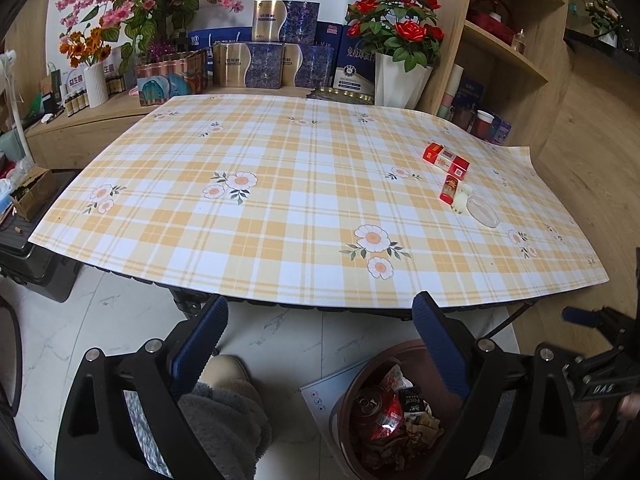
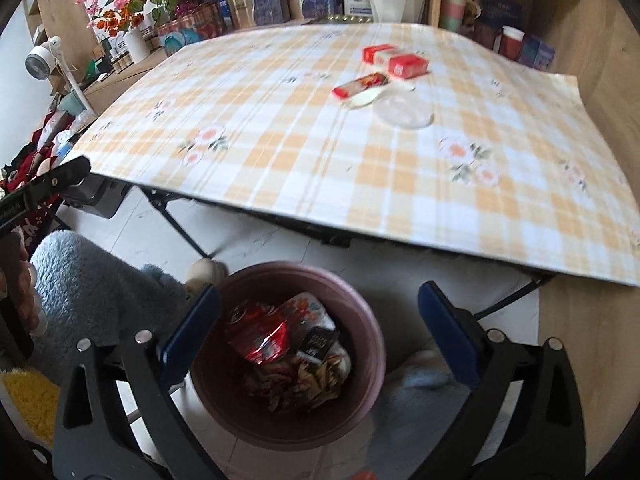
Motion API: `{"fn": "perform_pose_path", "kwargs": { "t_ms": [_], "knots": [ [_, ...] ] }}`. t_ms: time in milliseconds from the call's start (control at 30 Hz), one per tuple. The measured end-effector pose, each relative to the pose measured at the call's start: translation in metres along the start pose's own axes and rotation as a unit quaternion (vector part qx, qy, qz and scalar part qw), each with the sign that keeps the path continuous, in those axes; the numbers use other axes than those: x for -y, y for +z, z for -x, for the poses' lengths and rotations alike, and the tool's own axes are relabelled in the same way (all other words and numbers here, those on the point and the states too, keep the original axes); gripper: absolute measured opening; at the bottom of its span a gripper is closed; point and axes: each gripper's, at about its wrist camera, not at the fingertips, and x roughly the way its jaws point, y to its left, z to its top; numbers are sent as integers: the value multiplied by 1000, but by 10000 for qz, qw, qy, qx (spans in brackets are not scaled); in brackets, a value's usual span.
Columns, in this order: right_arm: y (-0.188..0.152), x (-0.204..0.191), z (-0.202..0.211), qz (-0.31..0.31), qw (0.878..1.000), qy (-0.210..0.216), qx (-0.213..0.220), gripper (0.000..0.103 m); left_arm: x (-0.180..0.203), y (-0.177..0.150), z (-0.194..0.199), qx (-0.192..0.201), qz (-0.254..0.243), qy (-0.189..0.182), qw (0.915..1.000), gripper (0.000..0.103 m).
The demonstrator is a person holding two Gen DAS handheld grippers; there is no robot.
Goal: Collect trash
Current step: 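Grasp the clear plastic lid with the right tool while the left tool grasps the red lighter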
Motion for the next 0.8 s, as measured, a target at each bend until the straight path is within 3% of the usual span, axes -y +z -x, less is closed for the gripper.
{"fn": "perform_pose_path", "kwargs": {
  "t_ms": [500,800],
  "knots": [
    [29,52,1,-376,9985,-381,140,97,-15,20,-17,43,141,330,9993,91],
    [45,97,-22,-1077,9935,-340,113,97,-10,33,-24,128,13,381,9992,91]
  ]
}}
